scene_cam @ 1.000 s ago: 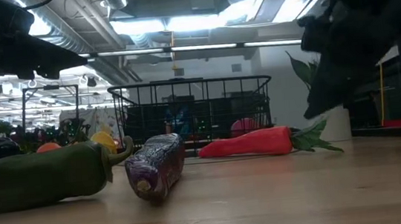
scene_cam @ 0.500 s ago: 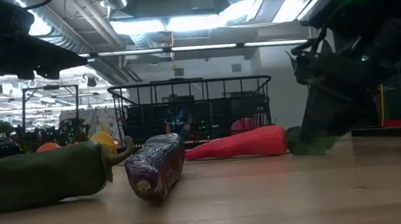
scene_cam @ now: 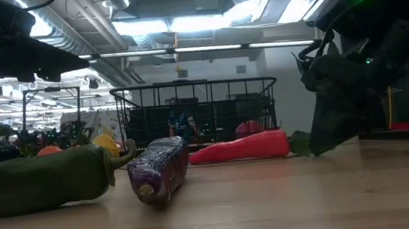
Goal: Build produce basket
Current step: Put the orange carrot into the wire basket
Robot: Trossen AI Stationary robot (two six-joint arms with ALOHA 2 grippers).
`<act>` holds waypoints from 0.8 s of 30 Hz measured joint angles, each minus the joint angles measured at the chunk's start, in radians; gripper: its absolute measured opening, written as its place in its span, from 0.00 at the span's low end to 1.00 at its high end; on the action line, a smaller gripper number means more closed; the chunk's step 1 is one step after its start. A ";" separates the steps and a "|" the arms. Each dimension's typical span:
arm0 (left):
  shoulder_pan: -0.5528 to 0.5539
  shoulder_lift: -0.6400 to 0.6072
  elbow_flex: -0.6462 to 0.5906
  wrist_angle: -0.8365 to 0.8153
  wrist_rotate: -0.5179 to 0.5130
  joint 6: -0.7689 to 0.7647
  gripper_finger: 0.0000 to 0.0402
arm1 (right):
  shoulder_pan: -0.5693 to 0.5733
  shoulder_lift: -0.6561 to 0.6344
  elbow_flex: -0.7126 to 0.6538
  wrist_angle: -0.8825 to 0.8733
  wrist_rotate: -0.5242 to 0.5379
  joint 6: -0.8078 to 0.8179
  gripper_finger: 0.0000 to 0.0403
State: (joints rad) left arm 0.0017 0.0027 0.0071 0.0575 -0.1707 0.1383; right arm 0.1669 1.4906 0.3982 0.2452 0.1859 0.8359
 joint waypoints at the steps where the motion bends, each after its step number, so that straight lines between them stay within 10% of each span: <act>1: 0.000 0.000 0.000 0.000 0.000 0.000 0.49 | 0.003 0.000 0.000 0.007 -0.008 -0.004 0.06; 24: 0.000 0.000 0.000 0.002 0.000 -0.005 0.48 | -0.016 -0.001 0.001 0.822 -0.220 -0.438 0.00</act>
State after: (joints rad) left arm 0.0015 0.0027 0.0071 0.0598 -0.1707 0.1329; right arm 0.1510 1.4895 0.3992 1.0667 -0.0343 0.3984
